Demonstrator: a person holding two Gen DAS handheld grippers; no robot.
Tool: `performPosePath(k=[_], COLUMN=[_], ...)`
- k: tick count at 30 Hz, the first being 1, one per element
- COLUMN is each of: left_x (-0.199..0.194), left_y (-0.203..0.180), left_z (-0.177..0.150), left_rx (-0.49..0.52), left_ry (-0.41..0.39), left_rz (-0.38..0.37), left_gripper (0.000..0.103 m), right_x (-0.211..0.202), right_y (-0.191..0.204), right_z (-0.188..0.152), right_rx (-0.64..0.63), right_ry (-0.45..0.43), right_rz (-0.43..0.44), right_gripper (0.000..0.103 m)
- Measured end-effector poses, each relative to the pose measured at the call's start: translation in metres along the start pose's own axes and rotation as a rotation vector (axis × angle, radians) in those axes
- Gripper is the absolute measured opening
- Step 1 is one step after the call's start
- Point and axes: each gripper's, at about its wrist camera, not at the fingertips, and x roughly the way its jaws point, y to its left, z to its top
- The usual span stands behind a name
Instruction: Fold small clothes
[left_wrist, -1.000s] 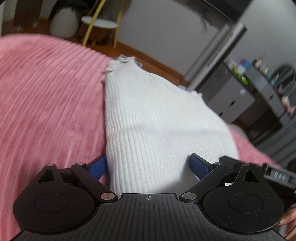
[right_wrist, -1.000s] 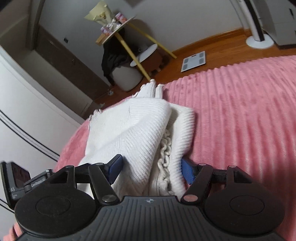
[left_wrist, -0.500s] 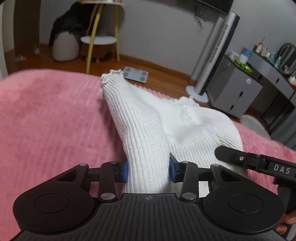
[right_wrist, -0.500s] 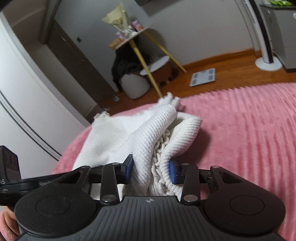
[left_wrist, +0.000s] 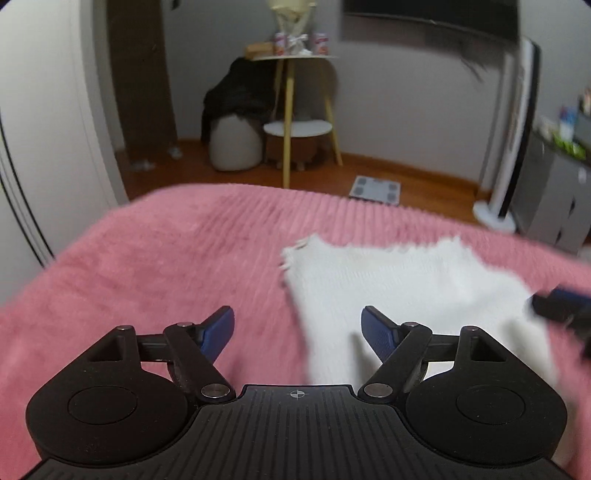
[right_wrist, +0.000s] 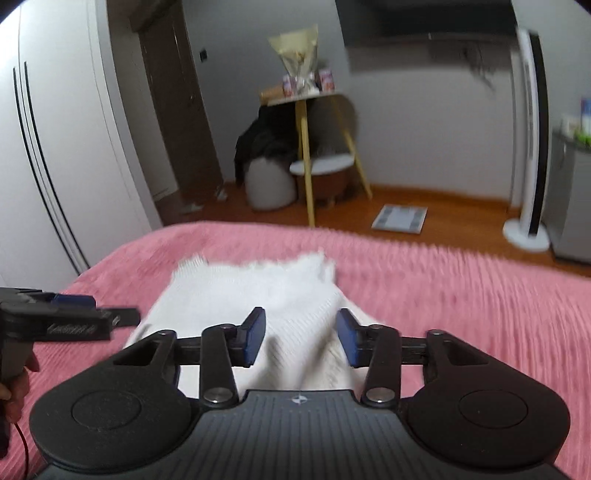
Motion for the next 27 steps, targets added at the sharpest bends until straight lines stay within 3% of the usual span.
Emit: performPosePath(k=[2,6,8,11,16,27], left_x=[0.014,0.045,0.048,0.048,0.052,0.022], left_y=[-0.011,-0.029,-0.035,-0.039,-0.041,-0.034], left_z=[0.000,-0.022,-0.036,-0.043,-0.037,-0.036], left_rx=[-0.043,0.027,0.052,0.091,0.085,0.044], left_ry=[0.014,0.069,0.012,-0.017,0.003,0.025], left_rz=[0.010,0.070,0.108,0.116,0.130,0.096], left_gripper=[0.084,0.088,0.096,0.096,0.097,0.097], right_x=[0.010,0.046,0.062,0.073,0.079,0.001], right_y=[0.014,0.026,0.026,0.024,0.010,0.018], right_z=[0.005,0.005,-0.006,-0.035,-0.033,-0.041], right_rx=[-0.016,-0.028,-0.075,-0.237,-0.211,-0.132], right_ry=[-0.022,-0.003,0.036,-0.002,0.006,0.014], right_rz=[-0.013,-0.048,-0.091,-0.195,-0.180,-0.117], right_gripper=[0.029,0.022,0.019,0.018,0.020,0.021])
